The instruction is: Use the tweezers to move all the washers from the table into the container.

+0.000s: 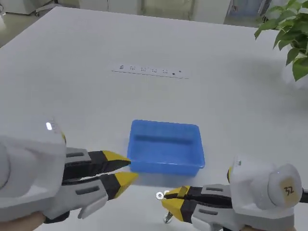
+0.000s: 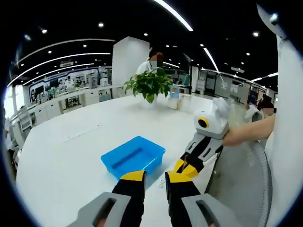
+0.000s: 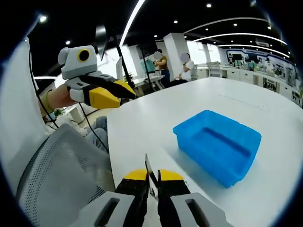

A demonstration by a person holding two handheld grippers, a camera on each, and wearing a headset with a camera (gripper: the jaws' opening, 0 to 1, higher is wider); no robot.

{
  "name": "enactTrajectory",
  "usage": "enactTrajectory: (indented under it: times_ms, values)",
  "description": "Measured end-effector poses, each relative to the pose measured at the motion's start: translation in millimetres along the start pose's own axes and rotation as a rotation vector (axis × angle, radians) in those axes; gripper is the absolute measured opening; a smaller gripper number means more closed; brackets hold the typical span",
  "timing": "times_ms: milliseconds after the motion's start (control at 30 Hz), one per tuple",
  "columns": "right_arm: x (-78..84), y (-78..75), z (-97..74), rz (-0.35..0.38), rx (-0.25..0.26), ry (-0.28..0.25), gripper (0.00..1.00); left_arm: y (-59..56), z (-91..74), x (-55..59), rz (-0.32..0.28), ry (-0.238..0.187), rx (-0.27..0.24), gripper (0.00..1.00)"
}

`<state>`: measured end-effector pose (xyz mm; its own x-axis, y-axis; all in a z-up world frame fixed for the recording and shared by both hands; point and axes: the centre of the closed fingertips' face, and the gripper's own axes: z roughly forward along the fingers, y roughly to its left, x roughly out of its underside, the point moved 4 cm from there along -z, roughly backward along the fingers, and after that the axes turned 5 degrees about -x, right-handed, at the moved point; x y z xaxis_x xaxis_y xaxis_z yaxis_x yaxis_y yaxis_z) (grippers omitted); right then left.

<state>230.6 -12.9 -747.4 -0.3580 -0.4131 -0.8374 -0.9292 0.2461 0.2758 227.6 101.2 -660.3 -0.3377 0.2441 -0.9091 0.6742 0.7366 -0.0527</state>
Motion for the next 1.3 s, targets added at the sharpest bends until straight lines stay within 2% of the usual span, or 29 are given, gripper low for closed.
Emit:
enactTrajectory:
  times_ms: [33, 100, 167, 233, 300, 433, 567, 767, 867, 1067, 1233, 1300]
  values:
    - [0.2, 0.4, 0.3, -0.006, -0.001, 0.004, 0.02, 1.6, -2.9, 1.3, -0.032, -0.014, -0.007, 0.22]
    - [2.4, 2.3, 2.4, -0.042, -0.001, 0.042, 0.03, 6.9, -6.9, 7.5, -0.039, -0.006, -0.043, 0.30]
    - [2.7, 3.2, 2.7, -0.058, 0.002, 0.055, 0.03, 11.4, -10.5, 10.5, -0.036, -0.012, -0.090, 0.34]
    - [3.5, 3.1, 1.8, -0.057, 0.002, 0.058, 0.03, 13.8, -12.9, 11.6, -0.075, -0.027, -0.111, 0.38]
    - [4.3, 2.1, 0.4, -0.054, 0.014, 0.057, 0.02, 15.7, -14.7, 11.5, -0.087, -0.045, -0.124, 0.41]
    - [5.7, 1.6, -1.9, -0.089, 0.026, 0.072, 0.01, 17.2, -18.1, 12.3, -0.089, -0.059, -0.142, 0.39]
    - [4.3, 1.0, -5.2, -0.084, 0.040, 0.068, 0.01, 16.8, -21.4, 11.0, -0.068, -0.066, -0.153, 0.46]
    - [-15.1, -2.5, -23.4, -0.072, 0.064, 0.033, 0.02, 17.3, -25.6, 1.1, -0.071, -0.120, -0.157, 0.62]
    - [-27.9, -7.9, -32.1, -0.076, 0.080, 0.012, 0.02, 18.6, -25.6, -0.7, -0.080, -0.129, -0.162, 0.69]
    - [-61.5, -30.4, -49.3, -0.087, 0.127, -0.046, 0.02, 22.6, -26.8, -4.9, -0.104, -0.145, -0.188, 0.85]
    - [-73.8, -53.2, -51.0, -0.093, 0.164, -0.057, 0.02, 22.9, -27.8, -5.5, -0.110, -0.144, -0.195, 0.99]
    - [-75.3, -62.6, -49.4, -0.083, 0.183, -0.057, 0.02, 23.5, -28.7, -5.3, -0.104, -0.139, -0.198, 0.99]
